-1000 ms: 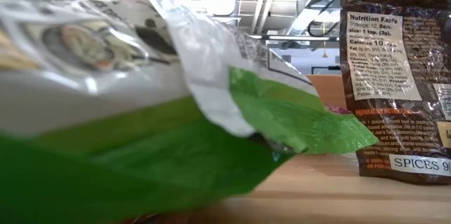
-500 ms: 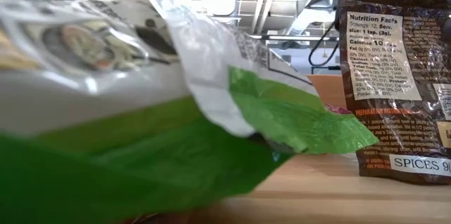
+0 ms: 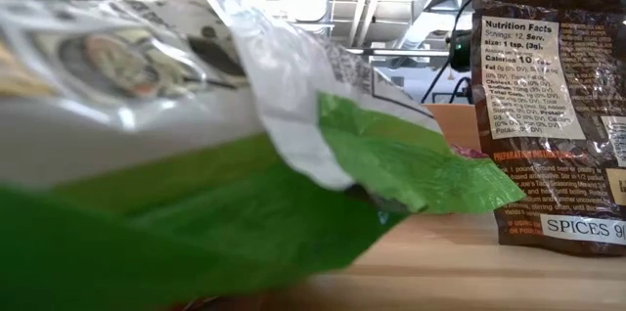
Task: Pick & Place Food Item
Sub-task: Put the right black spoon into the green bin
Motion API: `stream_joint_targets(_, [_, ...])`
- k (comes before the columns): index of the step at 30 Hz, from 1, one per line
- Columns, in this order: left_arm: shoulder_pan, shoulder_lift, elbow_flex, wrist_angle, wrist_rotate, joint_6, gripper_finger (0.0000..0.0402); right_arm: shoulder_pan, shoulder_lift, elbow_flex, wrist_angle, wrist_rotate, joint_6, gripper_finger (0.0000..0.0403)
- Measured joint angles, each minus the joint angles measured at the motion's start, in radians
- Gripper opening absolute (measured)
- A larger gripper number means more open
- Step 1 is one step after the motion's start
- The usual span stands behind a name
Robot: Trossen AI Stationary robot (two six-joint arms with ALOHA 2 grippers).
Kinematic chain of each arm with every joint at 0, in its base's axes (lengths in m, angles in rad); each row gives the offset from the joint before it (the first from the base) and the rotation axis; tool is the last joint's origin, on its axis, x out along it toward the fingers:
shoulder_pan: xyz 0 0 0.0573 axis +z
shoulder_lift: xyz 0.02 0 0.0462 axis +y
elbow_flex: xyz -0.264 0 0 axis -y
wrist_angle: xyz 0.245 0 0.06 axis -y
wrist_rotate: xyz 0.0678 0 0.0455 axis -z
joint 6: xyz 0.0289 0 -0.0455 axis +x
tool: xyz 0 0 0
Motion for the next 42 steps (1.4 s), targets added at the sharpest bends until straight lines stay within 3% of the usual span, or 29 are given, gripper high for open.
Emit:
stream_joint_targets(11, [0.000, 0.000, 0.000, 0.000, 0.000, 0.000, 0.0001, 0.000, 0.007, -0.098, 0.130, 0.000, -0.008, 0.0007])
stream_joint_targets(25, [0.000, 0.000, 0.000, 0.000, 0.000, 0.000, 0.0001, 0.006, 0.046, -0.100, 0.131, 0.027, 0.020, 0.0121])
stream_joint_targets(42, [0.000, 0.000, 0.000, 0.000, 0.000, 0.000, 0.0001, 0.006, 0.139, -0.100, 0.176, 0.018, 0.014, 0.0123])
